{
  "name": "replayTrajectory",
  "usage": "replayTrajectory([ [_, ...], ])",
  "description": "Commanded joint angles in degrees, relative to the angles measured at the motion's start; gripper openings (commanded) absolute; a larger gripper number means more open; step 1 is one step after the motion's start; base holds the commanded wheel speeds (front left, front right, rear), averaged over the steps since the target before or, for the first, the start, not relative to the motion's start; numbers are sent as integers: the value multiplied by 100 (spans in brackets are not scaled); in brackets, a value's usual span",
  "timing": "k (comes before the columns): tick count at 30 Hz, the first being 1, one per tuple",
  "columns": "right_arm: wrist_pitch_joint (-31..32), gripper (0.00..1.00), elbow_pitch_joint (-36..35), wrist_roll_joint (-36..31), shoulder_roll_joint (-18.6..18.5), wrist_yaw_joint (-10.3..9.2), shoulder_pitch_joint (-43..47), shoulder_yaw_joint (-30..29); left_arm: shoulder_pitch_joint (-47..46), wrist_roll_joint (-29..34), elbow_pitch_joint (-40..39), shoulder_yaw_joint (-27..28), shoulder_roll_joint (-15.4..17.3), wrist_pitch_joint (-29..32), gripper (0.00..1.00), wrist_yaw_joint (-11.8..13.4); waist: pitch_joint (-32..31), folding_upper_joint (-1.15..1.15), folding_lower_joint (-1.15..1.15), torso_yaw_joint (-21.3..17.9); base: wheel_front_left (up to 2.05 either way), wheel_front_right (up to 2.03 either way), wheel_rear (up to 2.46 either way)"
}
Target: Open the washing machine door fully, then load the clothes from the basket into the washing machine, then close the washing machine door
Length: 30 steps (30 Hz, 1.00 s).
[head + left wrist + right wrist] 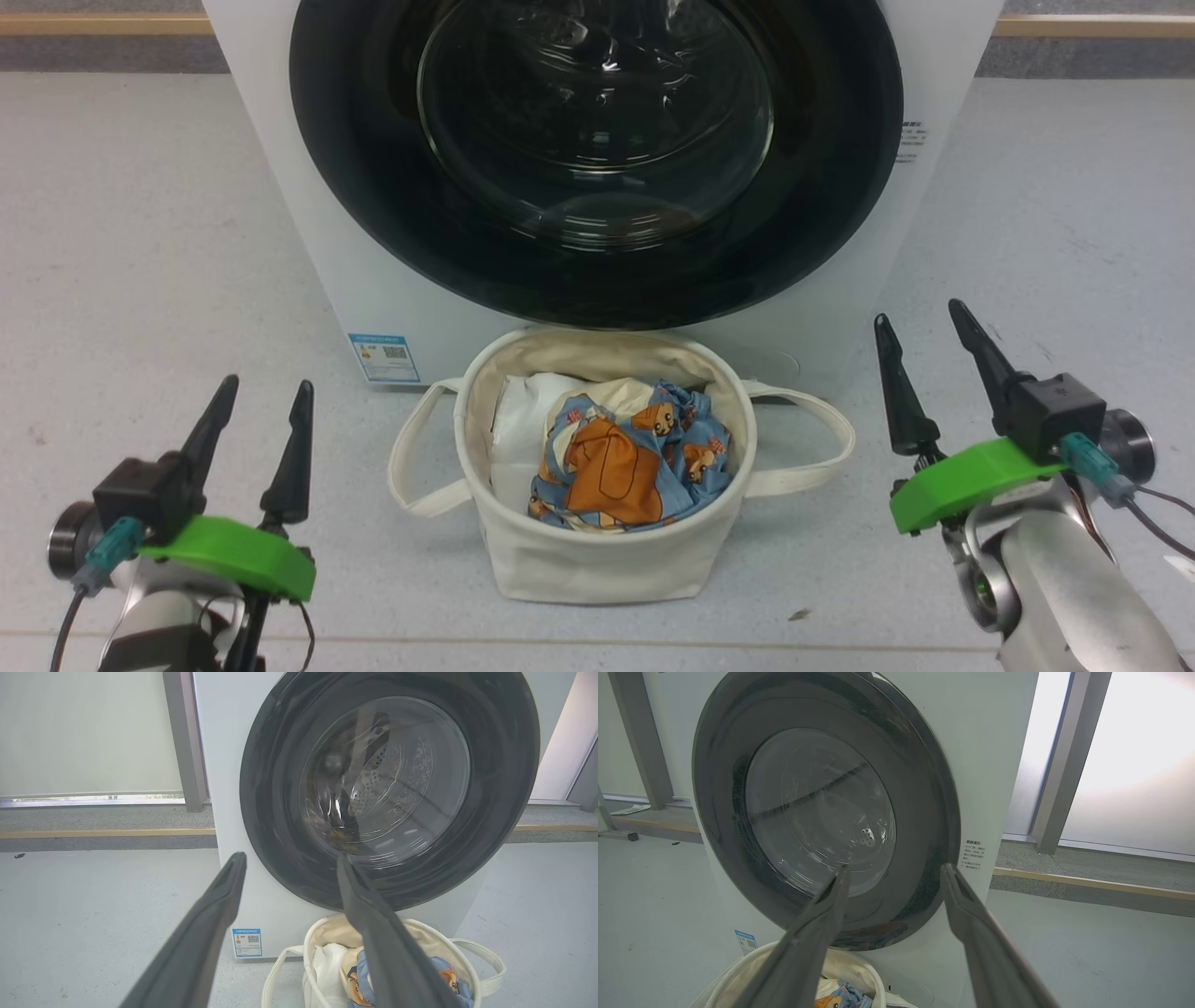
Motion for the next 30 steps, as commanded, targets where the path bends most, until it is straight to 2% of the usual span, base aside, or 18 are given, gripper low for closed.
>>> replayTrajectory([
  [1, -71, 100, -153, 6, 12, 1, -202, 62, -317, -28, -129, 191, 197, -70, 100, -32, 1, 0, 0, -2, 0, 0, 0],
  [15, -71, 100, -167, 52, 4, 1, -243, 51, -336, 5, -140, 217, 213, -70, 100, -33, -8, 0, 0, -4, 19, 9, -28],
  [30, -71, 100, -141, 96, -5, 1, -237, 125, -314, 37, -48, 82, 249, -70, 100, -33, -69, 0, 0, -39, 117, 91, -208],
])
